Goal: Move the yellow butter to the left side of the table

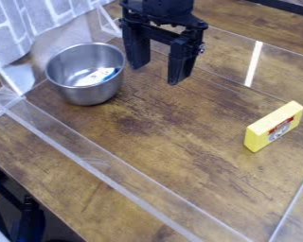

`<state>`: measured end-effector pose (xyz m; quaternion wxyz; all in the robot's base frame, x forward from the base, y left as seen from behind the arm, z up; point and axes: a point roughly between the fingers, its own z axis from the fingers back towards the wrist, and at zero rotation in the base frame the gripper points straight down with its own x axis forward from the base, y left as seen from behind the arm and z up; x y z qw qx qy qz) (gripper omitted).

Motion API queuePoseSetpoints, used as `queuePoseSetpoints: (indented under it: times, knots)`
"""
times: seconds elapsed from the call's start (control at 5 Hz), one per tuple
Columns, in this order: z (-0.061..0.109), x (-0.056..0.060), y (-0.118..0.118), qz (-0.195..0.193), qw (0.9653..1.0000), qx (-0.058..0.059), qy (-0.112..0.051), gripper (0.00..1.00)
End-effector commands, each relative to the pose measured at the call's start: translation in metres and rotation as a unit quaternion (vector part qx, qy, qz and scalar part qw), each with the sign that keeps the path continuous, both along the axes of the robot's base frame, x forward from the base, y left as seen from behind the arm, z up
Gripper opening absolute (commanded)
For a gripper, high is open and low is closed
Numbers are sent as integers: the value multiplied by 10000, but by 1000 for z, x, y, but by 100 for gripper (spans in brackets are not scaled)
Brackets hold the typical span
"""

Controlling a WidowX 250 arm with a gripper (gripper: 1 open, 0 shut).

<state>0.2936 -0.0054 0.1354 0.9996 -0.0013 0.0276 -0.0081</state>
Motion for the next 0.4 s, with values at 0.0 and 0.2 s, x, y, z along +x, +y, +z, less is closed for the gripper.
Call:
queuePoseSetpoints:
  times: [0.0, 0.2]
  knots:
    - [-6, 4, -8, -62, 10000, -6, 43, 100]
    - [-16, 16, -30, -256, 9996, -52, -46, 100]
